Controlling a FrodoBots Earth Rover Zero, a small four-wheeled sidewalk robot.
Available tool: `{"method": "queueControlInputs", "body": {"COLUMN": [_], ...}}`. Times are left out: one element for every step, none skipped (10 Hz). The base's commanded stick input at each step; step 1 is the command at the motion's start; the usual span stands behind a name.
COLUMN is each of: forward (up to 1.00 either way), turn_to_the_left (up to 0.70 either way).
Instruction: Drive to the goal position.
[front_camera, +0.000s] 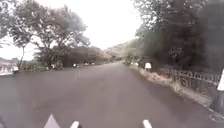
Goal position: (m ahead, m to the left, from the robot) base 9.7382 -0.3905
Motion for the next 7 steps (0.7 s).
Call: {"method": "queueControlInputs", "body": {"forward": [0.5, 0.5, 0.5, 0.5, 0.5, 0.5, 0.5], "turn_to_the_left": [0.0, 0.0, 0.0, 0.0, 0.0, 0.0, 0.0]}}
